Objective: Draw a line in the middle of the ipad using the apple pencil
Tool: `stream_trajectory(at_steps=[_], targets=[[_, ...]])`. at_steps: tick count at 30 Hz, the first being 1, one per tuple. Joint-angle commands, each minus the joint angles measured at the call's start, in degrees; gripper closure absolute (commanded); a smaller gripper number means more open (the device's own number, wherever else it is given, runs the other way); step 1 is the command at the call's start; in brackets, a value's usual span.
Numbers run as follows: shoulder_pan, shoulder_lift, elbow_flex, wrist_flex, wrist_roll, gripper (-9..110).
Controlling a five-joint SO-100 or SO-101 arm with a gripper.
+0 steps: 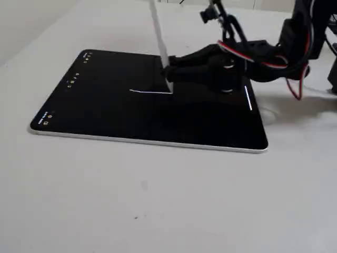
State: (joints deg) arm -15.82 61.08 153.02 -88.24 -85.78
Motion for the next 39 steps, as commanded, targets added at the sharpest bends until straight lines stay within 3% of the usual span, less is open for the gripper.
stream_trajectory(at_steps=[1,39], targets=[[-0.4,3.3,3.3,-2.2,1.7,101],[0.1,3.1,3.3,-2.5,3.1,101]])
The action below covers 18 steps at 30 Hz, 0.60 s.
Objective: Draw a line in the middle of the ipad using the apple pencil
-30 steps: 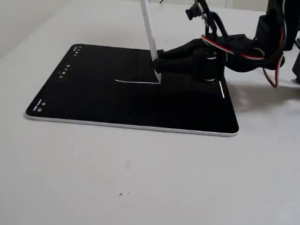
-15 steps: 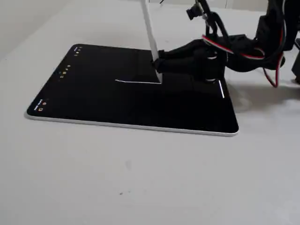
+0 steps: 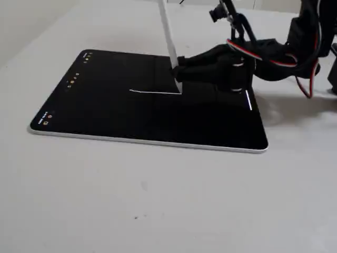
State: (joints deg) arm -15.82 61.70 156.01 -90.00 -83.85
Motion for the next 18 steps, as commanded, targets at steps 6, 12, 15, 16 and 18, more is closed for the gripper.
stream_trajectory(at_steps=[6,12,15,16,18], targets=[[0.2,2.4,0.3,-0.7,1.2,101],[0.0,2.2,0.3,-0.7,1.4,101],[0.0,2.4,0.2,-0.7,1.5,101],[-0.1,2.9,0.2,-0.7,1.6,101],[-0.2,5.7,0.2,0.8,1.7,101]])
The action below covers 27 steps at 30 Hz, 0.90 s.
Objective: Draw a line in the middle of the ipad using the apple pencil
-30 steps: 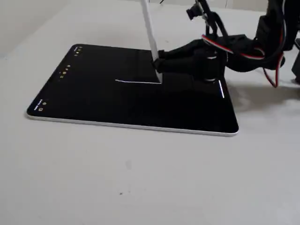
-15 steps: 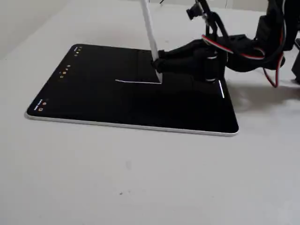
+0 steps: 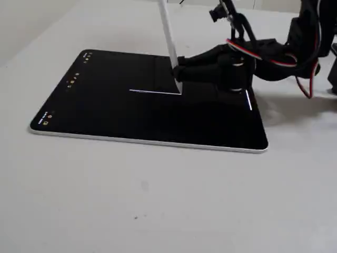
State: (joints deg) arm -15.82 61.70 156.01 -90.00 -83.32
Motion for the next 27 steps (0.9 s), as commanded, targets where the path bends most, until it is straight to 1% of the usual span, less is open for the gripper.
stream_trajectory(at_steps=[1,4,7,10,13,16,23,27], targets=[[-0.3,9.1,0.4,3.9,1.3,101],[0.4,25.0,0.4,20.1,4.2,101],[0.9,40.2,-3.6,36.7,6.4,101],[1.1,49.4,-9.5,49.6,7.6,101],[1.5,57.7,-13.4,61.3,12.0,101],[2.5,65.7,-14.5,72.2,20.2,101],[4.8,86.1,-13.8,100.9,46.8,102],[6.9,94.1,-14.5,114.0,59.5,102]])
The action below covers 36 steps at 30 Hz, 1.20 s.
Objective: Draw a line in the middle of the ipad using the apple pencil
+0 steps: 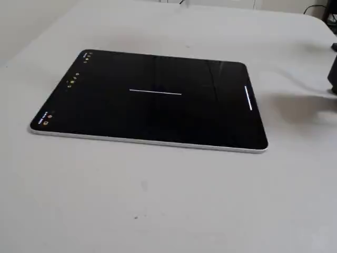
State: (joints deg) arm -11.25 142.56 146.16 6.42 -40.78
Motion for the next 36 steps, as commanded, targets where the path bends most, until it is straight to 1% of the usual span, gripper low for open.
stream_trajectory(at_steps=[1,5,7,9,13,16,17,25,36], targets=[[2.8,15.0,-4.7,20.4,19.9,102],[4.4,21.3,-4.0,33.4,30.8,102],[4.9,25.7,-1.3,36.1,34.5,102],[4.6,30.6,1.8,38.5,35.8,102],[2.7,41.2,6.2,47.2,39.3,102],[1.2,47.9,9.6,51.9,39.4,102],[1.1,47.8,9.8,53.1,39.7,102],[0.2,48.0,15.6,56.8,41.1,102],[-0.6,48.0,27.2,54.6,41.8,101]])
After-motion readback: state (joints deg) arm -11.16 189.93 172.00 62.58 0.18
